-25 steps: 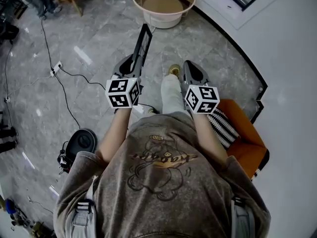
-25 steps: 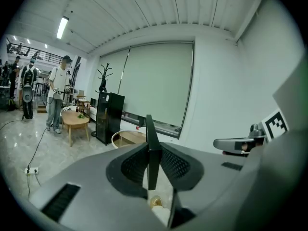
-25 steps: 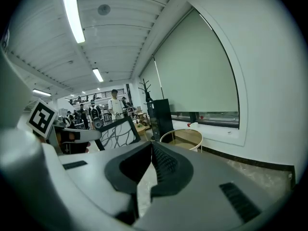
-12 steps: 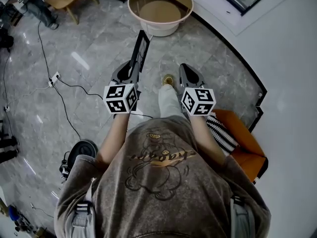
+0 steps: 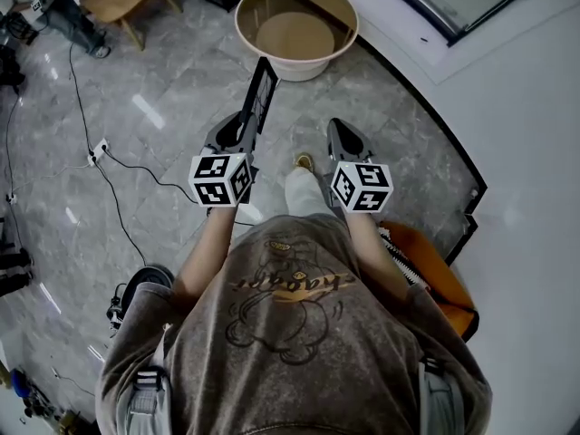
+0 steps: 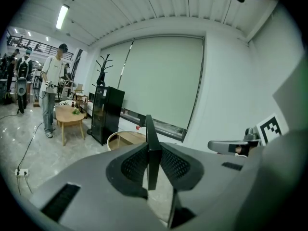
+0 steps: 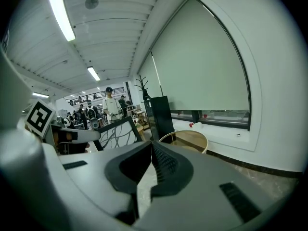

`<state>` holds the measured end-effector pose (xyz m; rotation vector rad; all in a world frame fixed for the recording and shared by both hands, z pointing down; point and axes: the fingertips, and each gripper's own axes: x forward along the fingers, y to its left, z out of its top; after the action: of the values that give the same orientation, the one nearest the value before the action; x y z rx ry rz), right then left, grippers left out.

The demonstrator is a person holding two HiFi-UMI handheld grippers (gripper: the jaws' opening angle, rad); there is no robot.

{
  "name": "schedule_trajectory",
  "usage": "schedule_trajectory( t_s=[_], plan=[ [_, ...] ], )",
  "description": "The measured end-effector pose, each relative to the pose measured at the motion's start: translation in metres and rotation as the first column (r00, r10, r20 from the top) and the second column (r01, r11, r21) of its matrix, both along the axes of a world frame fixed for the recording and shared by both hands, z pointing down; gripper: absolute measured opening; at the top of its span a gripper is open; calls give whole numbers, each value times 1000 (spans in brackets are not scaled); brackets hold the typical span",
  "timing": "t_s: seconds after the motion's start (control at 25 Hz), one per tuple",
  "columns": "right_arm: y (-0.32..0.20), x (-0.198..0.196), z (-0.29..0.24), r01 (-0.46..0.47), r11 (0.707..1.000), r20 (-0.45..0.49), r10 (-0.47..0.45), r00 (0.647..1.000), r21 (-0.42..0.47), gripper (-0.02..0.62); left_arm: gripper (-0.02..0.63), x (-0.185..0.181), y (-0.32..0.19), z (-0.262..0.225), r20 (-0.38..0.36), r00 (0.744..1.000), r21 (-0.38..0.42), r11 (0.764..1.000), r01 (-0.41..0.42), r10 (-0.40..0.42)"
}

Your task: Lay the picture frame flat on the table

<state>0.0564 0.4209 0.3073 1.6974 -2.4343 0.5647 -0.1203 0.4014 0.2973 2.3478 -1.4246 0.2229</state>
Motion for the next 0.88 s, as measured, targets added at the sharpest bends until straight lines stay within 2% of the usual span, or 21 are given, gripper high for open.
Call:
schedule_trajectory(
  t_s=[0.36, 0.88],
  plan=[
    [-76, 15, -6, 31, 999, 12, -31, 999, -18, 18, 83, 15, -64, -6, 6, 1000, -28, 1000, 12, -12],
    [-171, 58, -7, 116, 993, -7, -117, 993, -33, 18, 83, 59, -157, -11, -24, 998, -33, 998, 57, -58]
  ],
)
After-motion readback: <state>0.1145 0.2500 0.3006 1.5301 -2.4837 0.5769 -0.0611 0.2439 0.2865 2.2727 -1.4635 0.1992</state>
